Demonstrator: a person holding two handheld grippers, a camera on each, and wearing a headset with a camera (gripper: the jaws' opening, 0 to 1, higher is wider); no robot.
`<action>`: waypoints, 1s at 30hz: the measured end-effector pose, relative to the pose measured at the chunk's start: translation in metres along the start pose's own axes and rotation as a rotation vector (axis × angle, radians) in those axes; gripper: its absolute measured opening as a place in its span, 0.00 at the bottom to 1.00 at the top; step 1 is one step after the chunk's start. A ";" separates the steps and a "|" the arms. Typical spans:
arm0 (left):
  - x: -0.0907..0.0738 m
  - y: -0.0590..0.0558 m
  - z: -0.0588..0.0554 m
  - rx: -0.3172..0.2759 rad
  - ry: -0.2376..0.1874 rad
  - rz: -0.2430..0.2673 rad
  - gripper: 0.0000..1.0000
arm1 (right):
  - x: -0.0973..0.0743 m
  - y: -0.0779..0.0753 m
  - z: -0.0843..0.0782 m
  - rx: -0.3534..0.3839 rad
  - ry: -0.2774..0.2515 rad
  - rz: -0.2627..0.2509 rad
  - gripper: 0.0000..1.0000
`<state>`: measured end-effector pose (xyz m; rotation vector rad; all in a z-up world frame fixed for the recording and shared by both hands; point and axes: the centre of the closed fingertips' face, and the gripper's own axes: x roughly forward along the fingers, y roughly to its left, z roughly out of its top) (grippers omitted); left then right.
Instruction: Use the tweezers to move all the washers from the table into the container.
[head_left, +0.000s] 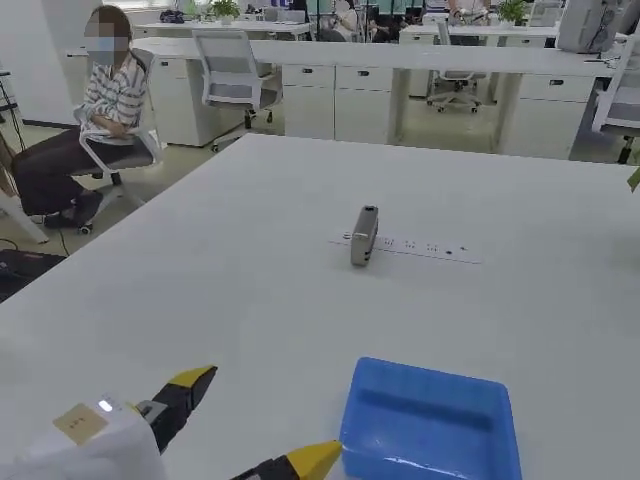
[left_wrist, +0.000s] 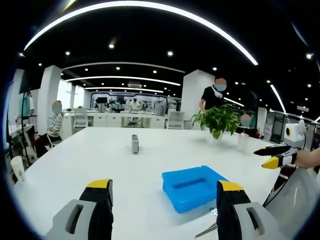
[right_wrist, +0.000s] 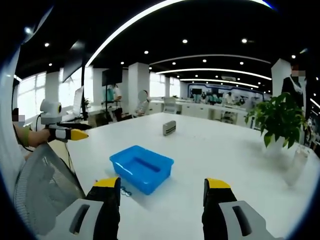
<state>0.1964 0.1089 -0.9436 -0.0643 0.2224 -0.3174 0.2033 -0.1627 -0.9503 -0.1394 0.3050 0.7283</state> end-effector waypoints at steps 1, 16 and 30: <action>0.000 0.000 0.000 0.002 0.001 0.000 0.87 | 0.000 0.000 0.000 -0.002 0.000 -0.001 0.65; 0.000 0.002 -0.001 0.020 0.010 0.010 0.85 | 0.001 0.001 -0.004 -0.004 0.023 0.011 0.64; 0.002 -0.003 -0.005 0.017 0.032 -0.019 0.85 | 0.002 0.000 -0.007 -0.006 0.030 0.006 0.64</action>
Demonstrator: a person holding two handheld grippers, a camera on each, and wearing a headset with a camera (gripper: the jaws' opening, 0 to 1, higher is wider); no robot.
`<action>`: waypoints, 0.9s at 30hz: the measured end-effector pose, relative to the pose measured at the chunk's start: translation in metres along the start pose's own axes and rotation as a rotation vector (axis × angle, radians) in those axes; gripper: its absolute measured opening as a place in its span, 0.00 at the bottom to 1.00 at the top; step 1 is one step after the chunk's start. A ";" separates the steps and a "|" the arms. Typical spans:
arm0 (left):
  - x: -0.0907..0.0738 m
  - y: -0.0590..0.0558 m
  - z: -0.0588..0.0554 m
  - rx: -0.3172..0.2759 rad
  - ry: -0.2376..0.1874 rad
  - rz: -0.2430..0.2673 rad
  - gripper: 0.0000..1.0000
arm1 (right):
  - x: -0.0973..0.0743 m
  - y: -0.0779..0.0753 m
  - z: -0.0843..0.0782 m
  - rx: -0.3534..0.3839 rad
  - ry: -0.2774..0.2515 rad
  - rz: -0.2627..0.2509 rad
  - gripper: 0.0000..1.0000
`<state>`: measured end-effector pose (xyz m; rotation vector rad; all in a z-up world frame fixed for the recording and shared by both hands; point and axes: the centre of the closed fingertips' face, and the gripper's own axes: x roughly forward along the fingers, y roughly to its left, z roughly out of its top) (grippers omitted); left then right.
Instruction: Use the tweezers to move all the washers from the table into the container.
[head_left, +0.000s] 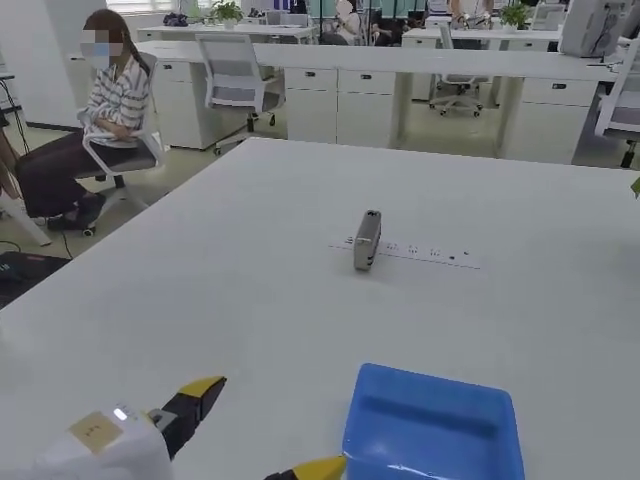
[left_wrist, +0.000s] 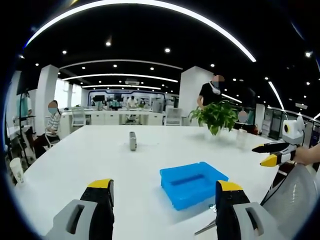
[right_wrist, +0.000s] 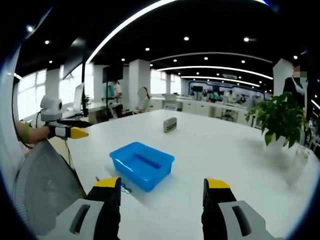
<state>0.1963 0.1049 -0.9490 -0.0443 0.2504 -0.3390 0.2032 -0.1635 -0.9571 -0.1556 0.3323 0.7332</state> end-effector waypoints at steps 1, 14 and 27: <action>0.000 -0.001 -0.001 0.003 0.003 -0.001 0.85 | 0.000 0.000 0.000 0.001 0.000 0.001 0.64; 0.002 -0.008 -0.004 0.013 0.025 -0.041 0.84 | -0.003 -0.010 0.001 0.006 -0.009 -0.050 0.64; 0.005 -0.017 -0.016 -0.005 0.089 -0.106 0.82 | 0.000 -0.012 -0.005 0.030 0.028 -0.052 0.63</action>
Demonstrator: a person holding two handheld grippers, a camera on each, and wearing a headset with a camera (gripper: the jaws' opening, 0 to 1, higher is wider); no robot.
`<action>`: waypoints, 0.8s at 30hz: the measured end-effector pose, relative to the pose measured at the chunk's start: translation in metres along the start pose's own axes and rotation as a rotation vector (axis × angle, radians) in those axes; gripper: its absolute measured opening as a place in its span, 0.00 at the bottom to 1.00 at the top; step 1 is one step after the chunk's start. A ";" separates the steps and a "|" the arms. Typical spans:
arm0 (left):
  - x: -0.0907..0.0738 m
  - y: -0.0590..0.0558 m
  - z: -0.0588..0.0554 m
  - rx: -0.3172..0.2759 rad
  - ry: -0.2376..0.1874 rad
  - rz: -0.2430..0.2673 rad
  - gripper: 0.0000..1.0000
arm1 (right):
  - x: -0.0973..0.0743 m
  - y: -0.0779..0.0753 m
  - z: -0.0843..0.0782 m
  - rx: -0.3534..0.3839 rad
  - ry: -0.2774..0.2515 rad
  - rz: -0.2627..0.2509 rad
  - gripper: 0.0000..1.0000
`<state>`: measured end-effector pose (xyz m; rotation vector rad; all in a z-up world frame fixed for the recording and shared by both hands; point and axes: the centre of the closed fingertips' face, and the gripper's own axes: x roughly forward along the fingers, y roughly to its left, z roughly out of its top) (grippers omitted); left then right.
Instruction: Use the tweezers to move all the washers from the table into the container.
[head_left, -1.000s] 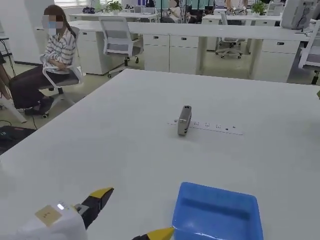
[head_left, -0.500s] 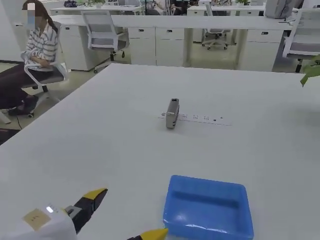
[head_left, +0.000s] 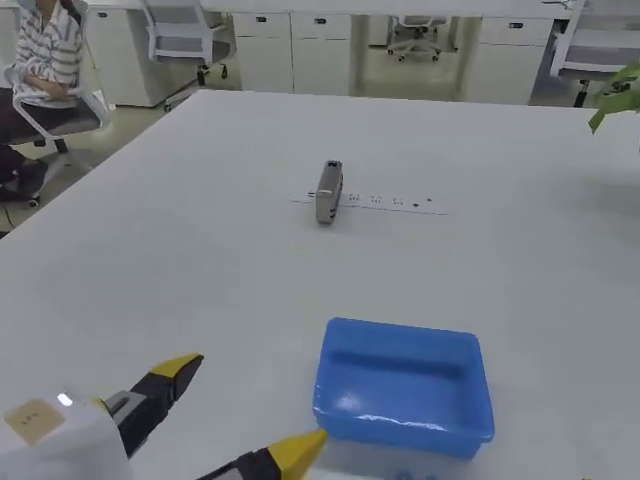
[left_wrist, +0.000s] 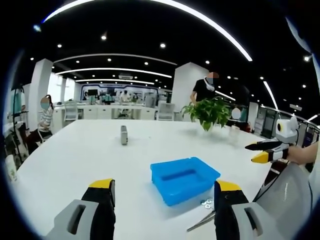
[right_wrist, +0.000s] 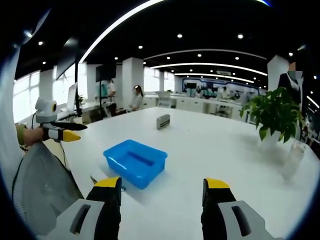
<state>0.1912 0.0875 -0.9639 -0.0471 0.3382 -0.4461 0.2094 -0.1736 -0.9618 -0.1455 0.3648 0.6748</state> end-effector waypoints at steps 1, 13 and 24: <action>0.000 -0.001 -0.002 0.002 0.015 -0.007 0.82 | 0.000 0.000 -0.001 0.002 0.004 -0.001 0.63; 0.006 -0.042 -0.058 0.119 0.391 -0.366 0.41 | 0.004 0.012 -0.026 -0.001 0.191 0.080 0.42; 0.019 -0.042 -0.107 0.298 0.611 -0.528 0.15 | 0.021 0.051 -0.034 -0.039 0.256 0.176 0.22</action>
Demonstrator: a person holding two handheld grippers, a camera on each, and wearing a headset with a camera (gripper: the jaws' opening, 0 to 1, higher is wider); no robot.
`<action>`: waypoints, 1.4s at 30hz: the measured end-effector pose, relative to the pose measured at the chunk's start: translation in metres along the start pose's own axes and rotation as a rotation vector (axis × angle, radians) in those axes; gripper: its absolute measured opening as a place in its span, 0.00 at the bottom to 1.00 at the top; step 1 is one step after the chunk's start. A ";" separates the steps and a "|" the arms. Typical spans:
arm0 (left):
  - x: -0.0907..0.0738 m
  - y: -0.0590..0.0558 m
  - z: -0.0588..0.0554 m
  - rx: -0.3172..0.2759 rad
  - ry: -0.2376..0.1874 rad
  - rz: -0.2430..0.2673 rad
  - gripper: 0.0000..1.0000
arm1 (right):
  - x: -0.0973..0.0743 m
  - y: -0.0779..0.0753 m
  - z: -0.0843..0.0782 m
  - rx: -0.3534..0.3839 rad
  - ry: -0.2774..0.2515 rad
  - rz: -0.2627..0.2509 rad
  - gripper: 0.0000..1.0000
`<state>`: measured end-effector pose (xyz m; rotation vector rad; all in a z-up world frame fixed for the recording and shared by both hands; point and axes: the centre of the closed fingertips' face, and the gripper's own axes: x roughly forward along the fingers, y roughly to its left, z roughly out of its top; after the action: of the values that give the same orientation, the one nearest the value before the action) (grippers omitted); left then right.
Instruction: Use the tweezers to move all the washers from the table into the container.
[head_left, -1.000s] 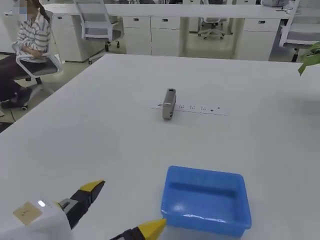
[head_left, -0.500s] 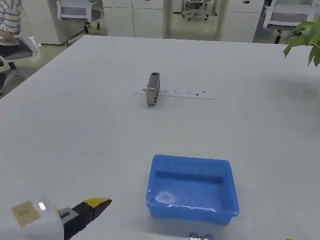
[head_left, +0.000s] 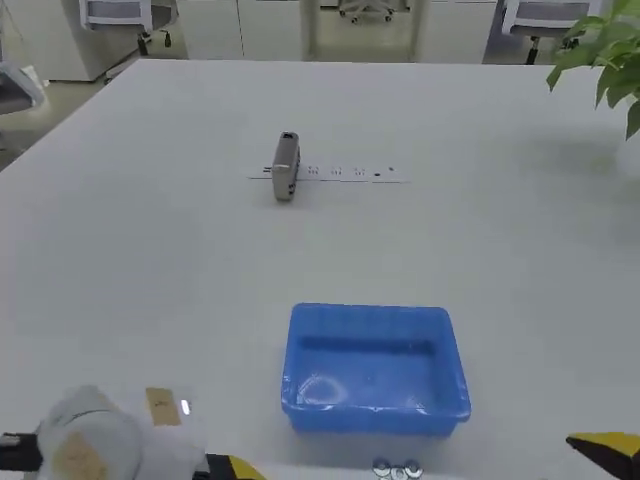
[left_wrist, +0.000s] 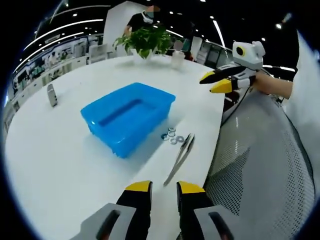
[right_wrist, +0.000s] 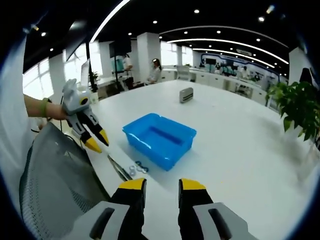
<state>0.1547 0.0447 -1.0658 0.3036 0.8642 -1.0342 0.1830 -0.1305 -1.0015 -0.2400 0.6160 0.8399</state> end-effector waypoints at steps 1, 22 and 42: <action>0.003 0.001 -0.001 0.017 0.013 -0.002 0.14 | 0.002 0.004 -0.001 -0.006 0.008 0.017 0.21; 0.018 -0.004 -0.001 0.469 0.190 -0.046 0.00 | 0.014 0.024 0.000 0.015 0.026 0.078 0.21; -0.024 -0.048 0.055 0.559 0.139 -0.072 0.00 | 0.036 0.070 0.004 -0.102 0.027 0.263 0.20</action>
<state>0.1347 0.0028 -1.0045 0.8278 0.6982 -1.3254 0.1498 -0.0604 -1.0175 -0.2669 0.6389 1.1253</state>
